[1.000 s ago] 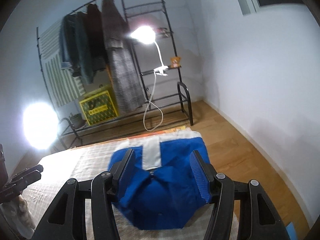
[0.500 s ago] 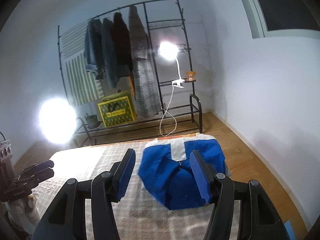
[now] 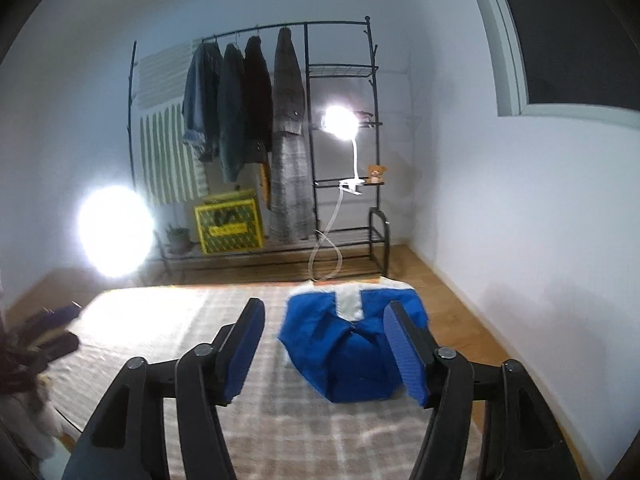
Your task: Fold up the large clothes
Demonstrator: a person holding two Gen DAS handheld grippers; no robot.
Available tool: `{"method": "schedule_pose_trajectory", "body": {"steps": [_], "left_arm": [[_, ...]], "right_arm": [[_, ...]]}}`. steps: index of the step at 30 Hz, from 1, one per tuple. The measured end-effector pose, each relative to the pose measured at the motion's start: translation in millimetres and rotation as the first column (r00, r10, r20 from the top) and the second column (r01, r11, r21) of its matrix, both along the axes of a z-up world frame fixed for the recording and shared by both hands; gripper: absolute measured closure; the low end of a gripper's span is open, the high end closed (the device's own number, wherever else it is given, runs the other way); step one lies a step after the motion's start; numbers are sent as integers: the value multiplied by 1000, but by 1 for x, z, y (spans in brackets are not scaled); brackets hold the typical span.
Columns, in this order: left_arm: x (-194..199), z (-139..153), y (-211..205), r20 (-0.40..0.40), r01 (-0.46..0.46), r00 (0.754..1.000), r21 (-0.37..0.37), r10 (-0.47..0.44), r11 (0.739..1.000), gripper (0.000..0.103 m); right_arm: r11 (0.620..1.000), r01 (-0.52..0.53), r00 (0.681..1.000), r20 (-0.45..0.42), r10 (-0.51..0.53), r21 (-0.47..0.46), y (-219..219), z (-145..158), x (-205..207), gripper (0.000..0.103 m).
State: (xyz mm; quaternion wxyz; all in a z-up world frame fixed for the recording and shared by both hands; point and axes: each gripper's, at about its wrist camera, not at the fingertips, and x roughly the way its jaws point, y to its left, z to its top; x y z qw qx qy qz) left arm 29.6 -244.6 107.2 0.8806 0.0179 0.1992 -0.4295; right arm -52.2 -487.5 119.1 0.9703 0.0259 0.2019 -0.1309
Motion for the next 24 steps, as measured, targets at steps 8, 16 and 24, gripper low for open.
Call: {"method": "schedule_pose_trajectory", "body": {"steps": [8,16,24], "left_arm": [[-11,-23,7,32,-52,998,41,50,998,1],[-20,-41,5,34,-104,994,107,100,989,0],[-24,-51,6,11,-101,995,115,101,988,0]], "right_arm": [[998,63,998,-20,-63,5,13,-38,-13,7],[994,111,994,12,-111,-7,22,-52,-32,0],[991,118,993,1,-118,-55,36,-59,-32,0]]}}
